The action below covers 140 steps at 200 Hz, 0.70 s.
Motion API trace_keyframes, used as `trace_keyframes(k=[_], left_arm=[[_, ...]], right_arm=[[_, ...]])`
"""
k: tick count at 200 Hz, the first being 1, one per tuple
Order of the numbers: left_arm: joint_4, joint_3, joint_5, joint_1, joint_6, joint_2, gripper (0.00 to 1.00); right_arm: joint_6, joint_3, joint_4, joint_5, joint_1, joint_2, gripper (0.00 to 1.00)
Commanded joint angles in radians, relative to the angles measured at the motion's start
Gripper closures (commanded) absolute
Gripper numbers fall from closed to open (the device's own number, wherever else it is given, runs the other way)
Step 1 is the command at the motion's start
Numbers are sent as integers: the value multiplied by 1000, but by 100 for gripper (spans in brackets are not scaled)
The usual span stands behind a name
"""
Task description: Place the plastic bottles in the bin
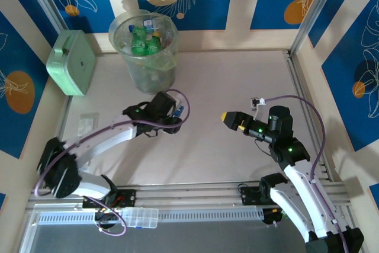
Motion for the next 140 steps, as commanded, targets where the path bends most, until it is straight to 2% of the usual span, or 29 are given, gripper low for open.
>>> trace_keyframes(k=[1, 13, 34, 59, 80, 114, 140], left_arm=[[144, -57, 261, -7, 66, -110, 49], [192, -69, 390, -5, 68, -148, 49], [306, -101, 546, -4, 41, -203, 49], [461, -144, 704, -5, -20, -221, 49], [566, -172, 797, -5, -74, -205, 52], [672, -197, 870, -7, -125, -200, 54], [688, -199, 898, -10, -138, -192, 54]], right_arm=[[-47, 50, 23, -60, 34, 1, 3], [-86, 85, 15, -55, 75, 17, 3], [-162, 152, 5, -14, 181, 50, 2], [-233, 232, 32, 25, 303, 99, 2], [-264, 282, 74, 21, 364, 145, 2], [-229, 341, 77, 118, 361, 226, 5], [-121, 363, 149, 31, 298, 282, 11]])
